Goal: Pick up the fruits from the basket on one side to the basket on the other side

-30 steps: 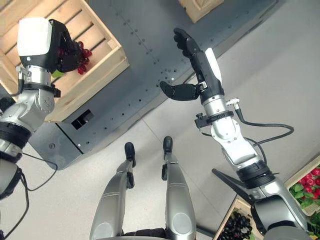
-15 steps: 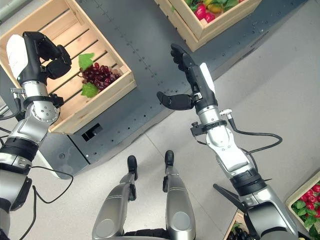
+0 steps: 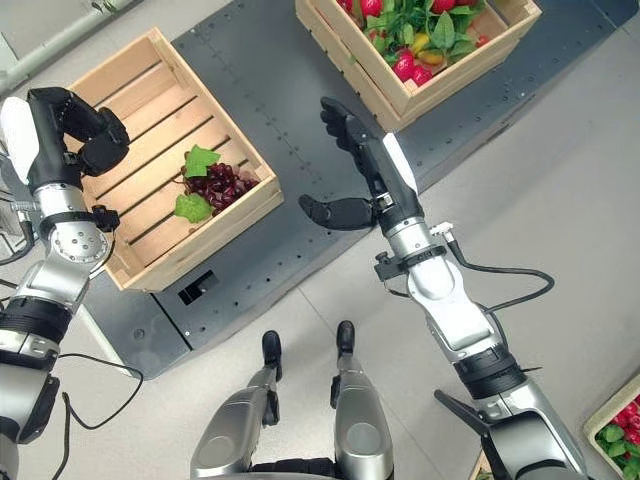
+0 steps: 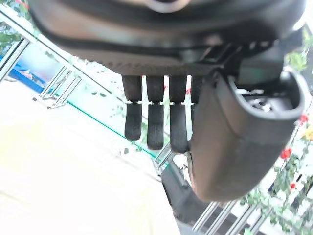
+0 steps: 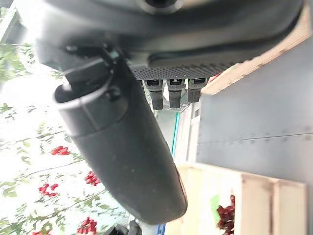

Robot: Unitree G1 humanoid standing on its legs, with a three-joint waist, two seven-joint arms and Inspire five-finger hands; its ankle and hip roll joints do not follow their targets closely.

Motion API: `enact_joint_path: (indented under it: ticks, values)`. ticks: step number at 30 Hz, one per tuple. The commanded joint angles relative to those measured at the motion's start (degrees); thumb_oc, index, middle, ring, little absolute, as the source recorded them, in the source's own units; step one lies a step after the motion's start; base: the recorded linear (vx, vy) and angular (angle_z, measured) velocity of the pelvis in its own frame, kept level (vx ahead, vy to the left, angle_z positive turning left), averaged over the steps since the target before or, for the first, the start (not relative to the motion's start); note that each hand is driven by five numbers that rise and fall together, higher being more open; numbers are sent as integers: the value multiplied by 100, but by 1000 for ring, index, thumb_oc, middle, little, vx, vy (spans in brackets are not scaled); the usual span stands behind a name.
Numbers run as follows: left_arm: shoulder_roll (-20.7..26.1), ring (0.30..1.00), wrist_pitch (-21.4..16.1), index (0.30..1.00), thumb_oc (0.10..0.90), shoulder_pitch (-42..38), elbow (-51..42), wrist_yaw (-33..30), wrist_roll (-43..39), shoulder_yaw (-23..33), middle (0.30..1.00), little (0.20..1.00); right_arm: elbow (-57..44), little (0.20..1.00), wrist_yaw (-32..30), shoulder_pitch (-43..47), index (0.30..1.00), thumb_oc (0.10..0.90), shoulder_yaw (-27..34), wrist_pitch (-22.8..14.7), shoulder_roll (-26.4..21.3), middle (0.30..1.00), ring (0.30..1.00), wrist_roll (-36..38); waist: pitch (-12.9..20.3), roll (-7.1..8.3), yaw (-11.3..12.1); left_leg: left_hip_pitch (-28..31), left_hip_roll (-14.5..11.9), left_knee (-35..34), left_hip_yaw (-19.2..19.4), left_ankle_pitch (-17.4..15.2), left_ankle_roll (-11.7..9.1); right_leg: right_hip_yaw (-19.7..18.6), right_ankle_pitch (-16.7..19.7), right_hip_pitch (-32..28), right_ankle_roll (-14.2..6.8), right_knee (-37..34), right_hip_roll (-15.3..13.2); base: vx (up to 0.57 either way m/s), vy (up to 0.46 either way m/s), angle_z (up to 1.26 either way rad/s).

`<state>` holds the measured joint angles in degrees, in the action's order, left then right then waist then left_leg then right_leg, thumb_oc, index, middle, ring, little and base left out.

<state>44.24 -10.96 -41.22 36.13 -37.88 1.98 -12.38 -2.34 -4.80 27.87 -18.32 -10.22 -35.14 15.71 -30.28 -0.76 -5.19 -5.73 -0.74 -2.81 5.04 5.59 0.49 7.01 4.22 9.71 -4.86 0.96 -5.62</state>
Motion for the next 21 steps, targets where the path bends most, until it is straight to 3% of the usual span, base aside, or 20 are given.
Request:
enact_joint_path:
  ticks: [1, 8, 21]
  values:
    - [239, 900, -192, 900, 800, -125, -22, -120, -138, 230, 900, 900, -610, 900, 155, 58, 900, 800, 299, -270, -220, 900, 900, -7, 896, -224, -73, -1, 259, 735, 217, -899, -11, -102, -583, -55, 99, 530, -247, 32, 42, -2]
    - [213, 900, 246, 900, 800, -130, 187, -142, 143, 14, 900, 900, -584, 900, 170, 107, 900, 800, 250, -308, -324, 900, 900, 47, 735, -195, -102, -101, 234, 792, 224, -864, -5, -135, -614, 55, 112, 640, -233, -5, 0, -1]
    - [96, 900, 713, 900, 800, -954, 836, -325, 307, -465, 900, 900, -403, 900, -163, 590, 900, 800, 99, -294, -400, 900, 900, 88, 165, 140, -73, -817, 178, 1051, 172, -691, 20, -155, -478, 721, 114, 861, -110, -17, -5, 1]
